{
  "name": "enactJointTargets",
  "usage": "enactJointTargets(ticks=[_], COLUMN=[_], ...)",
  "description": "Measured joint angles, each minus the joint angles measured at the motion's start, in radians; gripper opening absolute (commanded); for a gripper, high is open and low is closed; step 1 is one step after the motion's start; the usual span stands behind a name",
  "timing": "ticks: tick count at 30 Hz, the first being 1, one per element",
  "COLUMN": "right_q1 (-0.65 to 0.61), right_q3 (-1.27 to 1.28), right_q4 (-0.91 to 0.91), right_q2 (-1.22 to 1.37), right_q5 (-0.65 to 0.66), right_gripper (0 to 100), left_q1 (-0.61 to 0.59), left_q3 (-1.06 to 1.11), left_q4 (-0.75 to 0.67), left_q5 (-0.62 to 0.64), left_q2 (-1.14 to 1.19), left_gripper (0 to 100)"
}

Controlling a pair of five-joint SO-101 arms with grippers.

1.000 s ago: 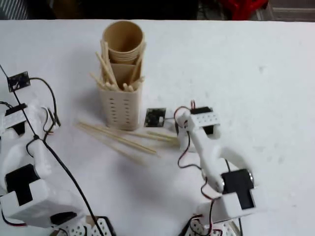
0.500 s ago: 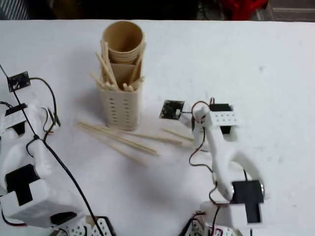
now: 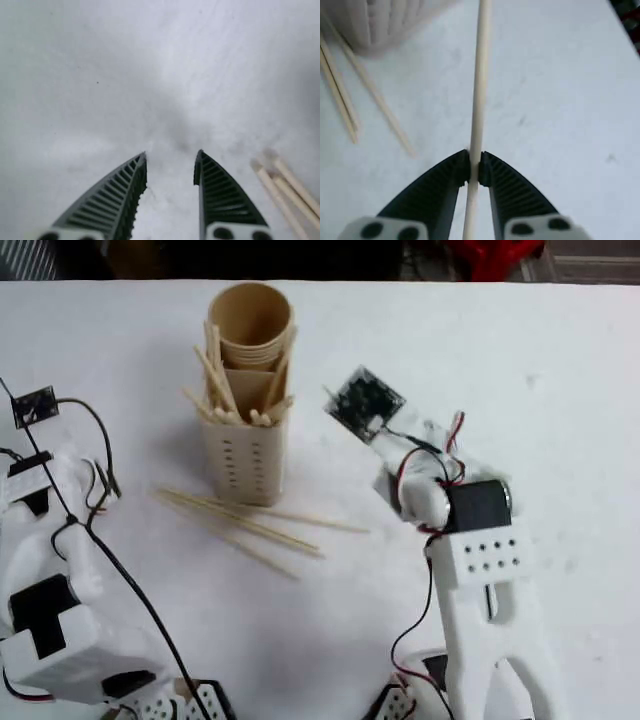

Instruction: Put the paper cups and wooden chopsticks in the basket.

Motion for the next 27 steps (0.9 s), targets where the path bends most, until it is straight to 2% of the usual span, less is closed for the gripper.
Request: enactJointTargets(ticks=[6,17,21,27], right_q1=[-0.124,-0.292,-0.321,-0.331], right_q3=[-0.407,-1.404,-1.672,-1.987], right_q4=[0.014,0.021,0.021,0.126], right_q2=[0.161,0.744,0.951,1.178], right_q5=[-0.192,-0.445,-0.562,-0.606], right_gripper=[1.5,1.6,1.7,1.7], left_q1=[0.000,0.000,0.000,0.000], left_q3=[0.000,0.000,0.000,0.000], left_q4=[0.000,0.000,0.000,0.000], left_q5=[0.000,0.000,0.000,0.000], left_q2=[0.000,0.000,0.000,0.000], left_gripper=[17,17,17,17])
